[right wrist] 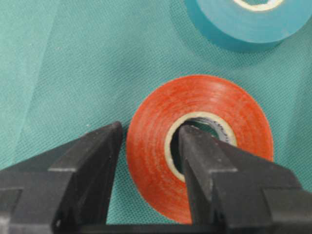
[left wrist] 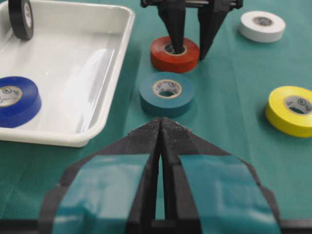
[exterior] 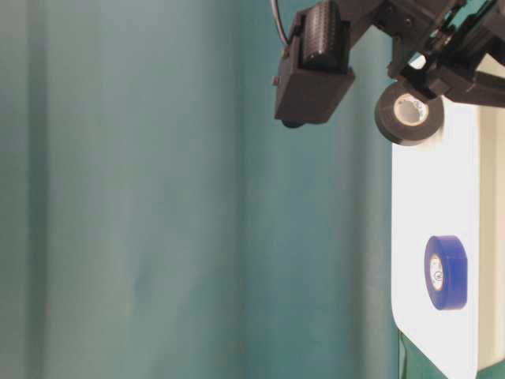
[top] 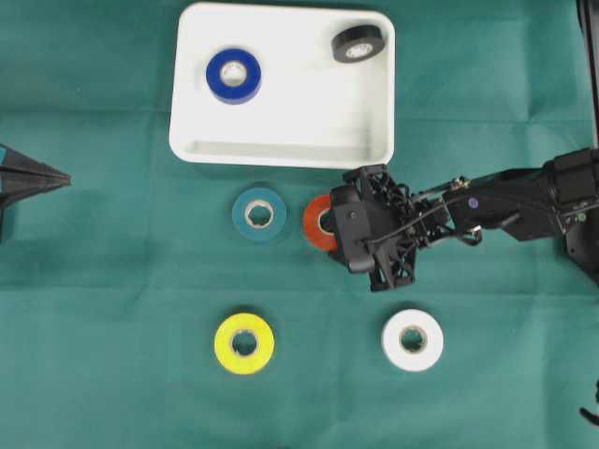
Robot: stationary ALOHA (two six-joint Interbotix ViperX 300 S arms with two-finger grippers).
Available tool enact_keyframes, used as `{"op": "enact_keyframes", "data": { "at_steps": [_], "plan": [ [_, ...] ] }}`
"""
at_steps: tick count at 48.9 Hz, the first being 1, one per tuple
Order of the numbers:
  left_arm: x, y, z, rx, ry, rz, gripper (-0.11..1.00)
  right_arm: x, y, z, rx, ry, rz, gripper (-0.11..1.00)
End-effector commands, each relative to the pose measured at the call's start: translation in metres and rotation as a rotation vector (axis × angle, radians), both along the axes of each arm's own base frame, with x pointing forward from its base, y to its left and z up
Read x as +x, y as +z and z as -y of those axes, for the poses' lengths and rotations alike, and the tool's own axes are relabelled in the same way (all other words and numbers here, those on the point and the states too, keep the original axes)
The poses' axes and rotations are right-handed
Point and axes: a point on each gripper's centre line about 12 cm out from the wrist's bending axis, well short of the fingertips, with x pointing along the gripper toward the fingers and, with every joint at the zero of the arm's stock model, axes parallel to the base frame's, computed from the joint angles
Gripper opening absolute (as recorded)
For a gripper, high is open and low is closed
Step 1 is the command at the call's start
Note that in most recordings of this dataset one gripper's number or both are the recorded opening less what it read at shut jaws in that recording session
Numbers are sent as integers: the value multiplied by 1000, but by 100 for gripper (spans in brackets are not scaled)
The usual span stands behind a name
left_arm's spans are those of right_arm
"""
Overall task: Put the tape into the white case with the right arm.
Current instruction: 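Lower the right gripper onto the orange tape roll and grasp it, then carry the orange tape into the tray beside the blue tape, release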
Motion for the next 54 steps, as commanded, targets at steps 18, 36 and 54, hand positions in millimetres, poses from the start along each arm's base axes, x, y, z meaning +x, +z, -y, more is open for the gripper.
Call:
{"op": "enact_keyframes", "data": {
  "at_steps": [18,36,54],
  "plan": [
    [1,5,0,0,3,11,0,12,51,-6,-3,10,129,2],
    [1,4,0,-1,3,9,0,18,66,-6,-36,-8,114,2],
    [1,4,0,0,3,9,0,28,77,31,-43,-101,147,2]
  ]
}}
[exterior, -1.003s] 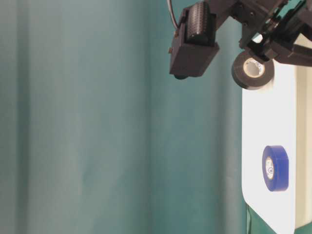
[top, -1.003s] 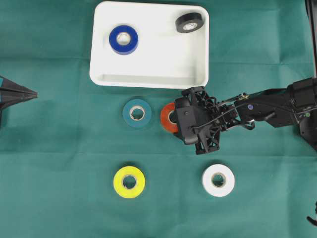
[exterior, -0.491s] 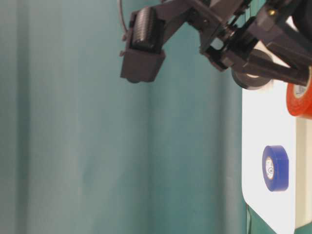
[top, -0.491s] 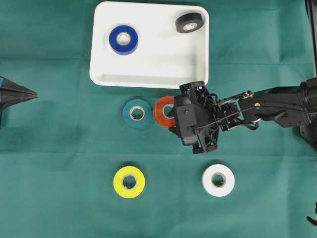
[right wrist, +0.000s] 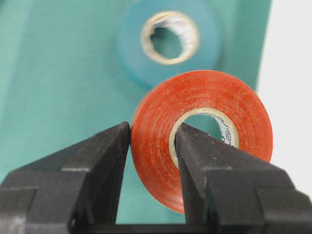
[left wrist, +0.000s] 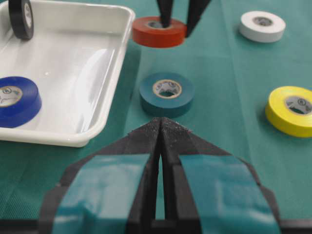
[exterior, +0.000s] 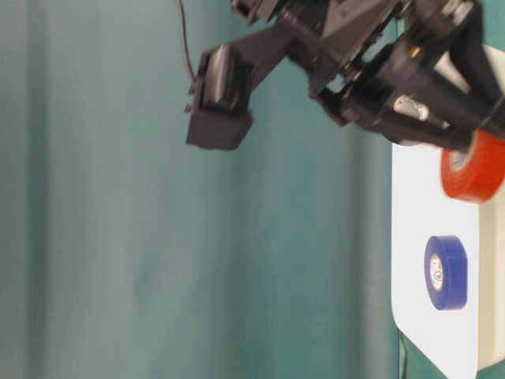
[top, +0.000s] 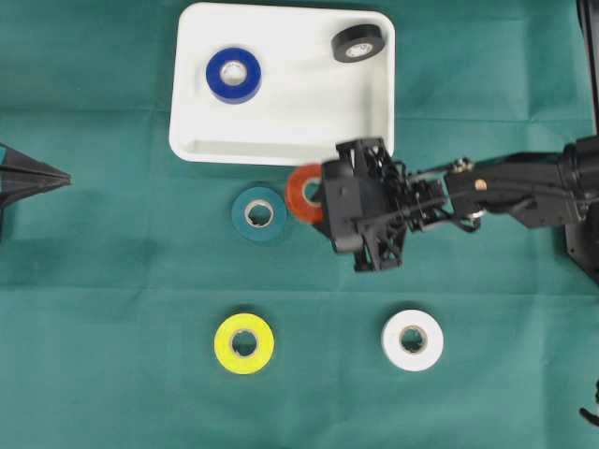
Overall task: Put the tape into the white case with the right arm.
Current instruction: 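Carry the orange tape into the tray beside the blue tape, release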
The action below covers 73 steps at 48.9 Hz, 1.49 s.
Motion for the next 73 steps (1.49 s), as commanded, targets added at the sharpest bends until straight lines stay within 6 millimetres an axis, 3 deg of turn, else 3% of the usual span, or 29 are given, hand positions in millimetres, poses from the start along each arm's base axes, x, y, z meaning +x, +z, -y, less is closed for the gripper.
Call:
{"op": "enact_keyframes", "data": {
  "at_steps": [1,18,26,36,54,59,68,73],
  "plan": [
    [1,4,0,-1,3,8,0,10,23,18,-2,-43,71,2],
    [1,3,0,0,3,6,0,6,33,107,3,-240,172,2],
    [1,3,0,0,3,6,0,4,29,134,11,-281,222,2],
    [1,4,0,-1,3,8,0,5,21,148,21,-302,244,2],
    [1,4,0,0,3,8,0,8,22,149,18,-299,249,2],
    [1,3,-1,0,5,6,0,6,20,149,20,-303,241,18],
    [1,4,0,-1,3,8,0,5,18,148,25,-306,237,70],
    [1,4,0,0,3,8,0,3,16,148,26,-307,231,65]
  ]
}}
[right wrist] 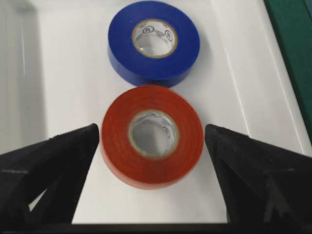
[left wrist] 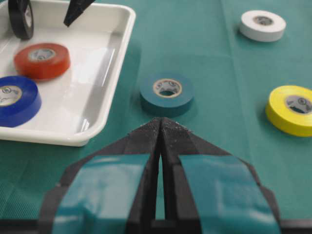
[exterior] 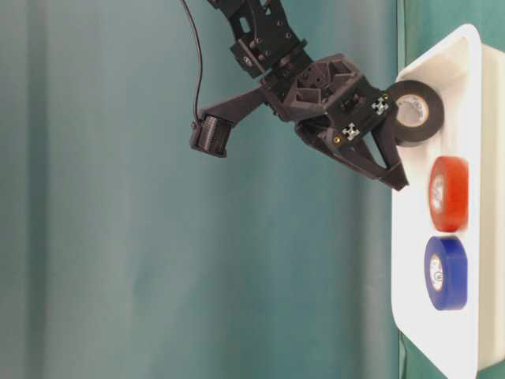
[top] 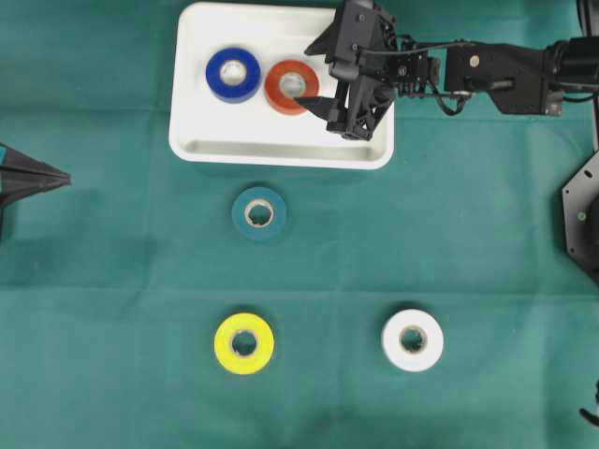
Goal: Put the tape into the white case with the right arm.
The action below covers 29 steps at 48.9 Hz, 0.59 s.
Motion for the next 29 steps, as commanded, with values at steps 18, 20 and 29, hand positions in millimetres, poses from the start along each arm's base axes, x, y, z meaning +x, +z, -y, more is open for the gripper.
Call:
{"op": "enact_keyframes", "data": {
  "at_steps": [18,20,29],
  "plan": [
    [1,4,0,-1,2,8,0,-26,8,-8,0,-13,-13,65],
    [1,4,0,-1,2,6,0,-33,10,-9,-2,-18,-17,65],
    [1,4,0,-1,2,8,0,-71,15,-20,-3,-39,-42,65]
  ]
}}
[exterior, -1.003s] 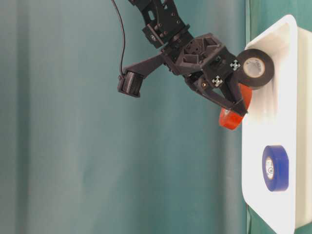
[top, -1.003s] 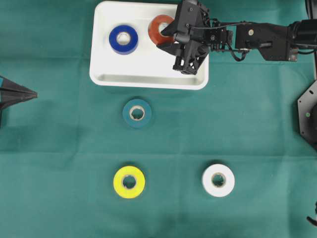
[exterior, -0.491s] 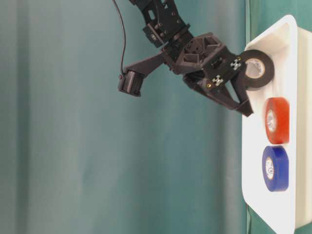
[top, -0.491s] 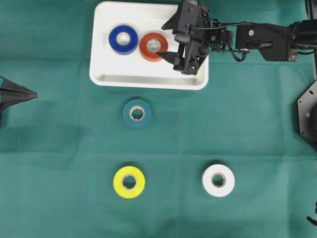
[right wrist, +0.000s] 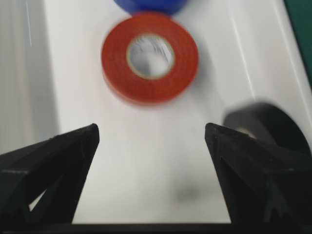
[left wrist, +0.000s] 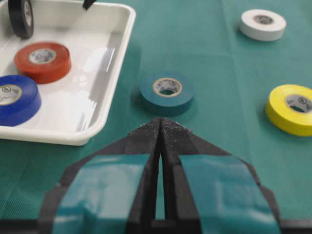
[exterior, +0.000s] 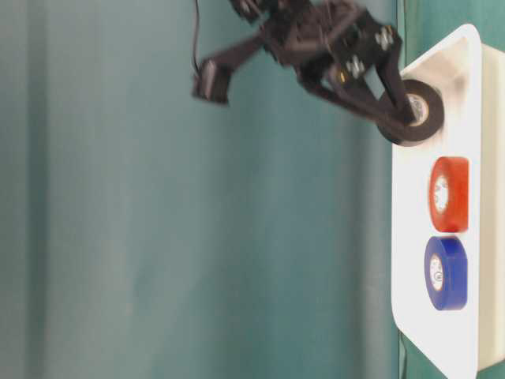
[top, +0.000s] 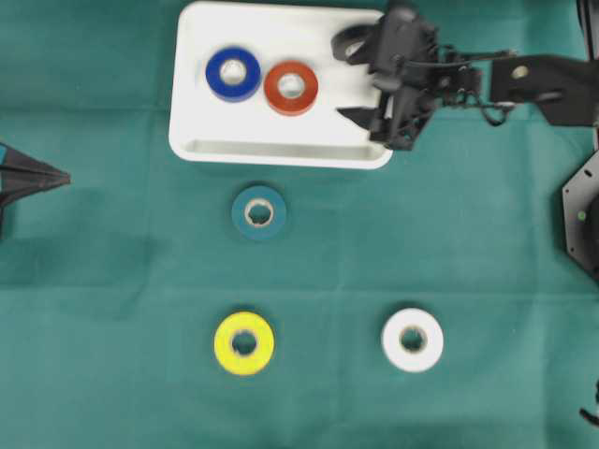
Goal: Put the tape into the white case with the right arm.
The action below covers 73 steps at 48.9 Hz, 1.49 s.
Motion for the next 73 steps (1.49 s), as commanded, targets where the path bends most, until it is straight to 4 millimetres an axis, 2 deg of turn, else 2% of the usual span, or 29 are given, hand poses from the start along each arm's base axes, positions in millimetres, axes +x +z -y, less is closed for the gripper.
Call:
{"op": "enact_keyframes", "data": {
  "at_steps": [1,18,32,45,73],
  "plan": [
    [1,5,0,-1,2,11,0,-16,14,-6,-15,-3,31,65],
    [1,5,0,-1,2,11,0,-94,13,-40,-18,-7,68,65],
    [1,5,0,1,2,12,0,-136,18,-58,-35,-24,163,65],
    [1,5,0,-1,2,11,0,-148,12,-65,12,-54,192,64],
    [1,5,0,-1,2,12,0,-148,7,-80,22,20,185,64]
  ]
}}
